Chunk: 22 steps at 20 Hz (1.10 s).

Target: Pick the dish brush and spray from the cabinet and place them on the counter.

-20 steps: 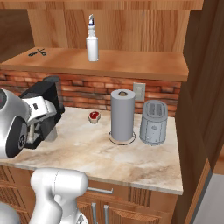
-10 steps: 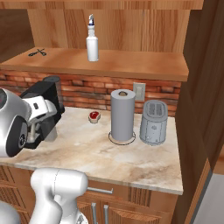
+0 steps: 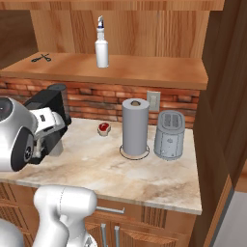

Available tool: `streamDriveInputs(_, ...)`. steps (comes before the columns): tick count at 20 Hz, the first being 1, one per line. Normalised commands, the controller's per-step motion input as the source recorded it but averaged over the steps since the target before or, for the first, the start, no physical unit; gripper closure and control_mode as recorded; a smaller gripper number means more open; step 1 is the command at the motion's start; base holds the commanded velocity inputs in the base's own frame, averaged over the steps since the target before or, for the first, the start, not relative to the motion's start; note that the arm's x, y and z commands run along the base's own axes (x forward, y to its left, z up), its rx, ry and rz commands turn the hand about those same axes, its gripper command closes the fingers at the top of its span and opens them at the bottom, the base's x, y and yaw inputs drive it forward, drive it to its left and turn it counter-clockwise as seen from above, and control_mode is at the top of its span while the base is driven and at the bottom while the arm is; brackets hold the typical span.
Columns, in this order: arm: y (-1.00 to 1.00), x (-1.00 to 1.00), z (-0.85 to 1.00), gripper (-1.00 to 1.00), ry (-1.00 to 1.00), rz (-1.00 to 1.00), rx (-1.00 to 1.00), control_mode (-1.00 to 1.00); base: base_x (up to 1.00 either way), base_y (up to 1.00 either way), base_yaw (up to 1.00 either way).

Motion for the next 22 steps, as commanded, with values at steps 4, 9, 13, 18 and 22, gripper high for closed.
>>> streamDriveInputs(4, -0.1, 0.0, -0.56, 1.0, -0.1, 0.01, 0.07, -1.0, 0.0, 0.0, 0.0)
streamDriveInputs(9, -0.12, 0.0, -0.59, 1.0, -0.1, 0.01, 0.08, -1.0, 0.0, 0.0, 0.0)
streamDriveInputs(13, -0.06, 0.0, -0.59, 1.0, -0.1, 0.0, 0.06, -1.0, 0.0, 0.0, 0.0)
streamDriveInputs(18, 0.0, 0.0, -0.65, 1.0, -0.12, 0.0, 0.01, -1.0, 0.0, 0.0, 0.0)
streamDriveInputs(22, 0.0, 0.0, -0.68, 1.0, -0.13, 0.0, 0.0, -1.0, 0.0, 0.0, 0.0)
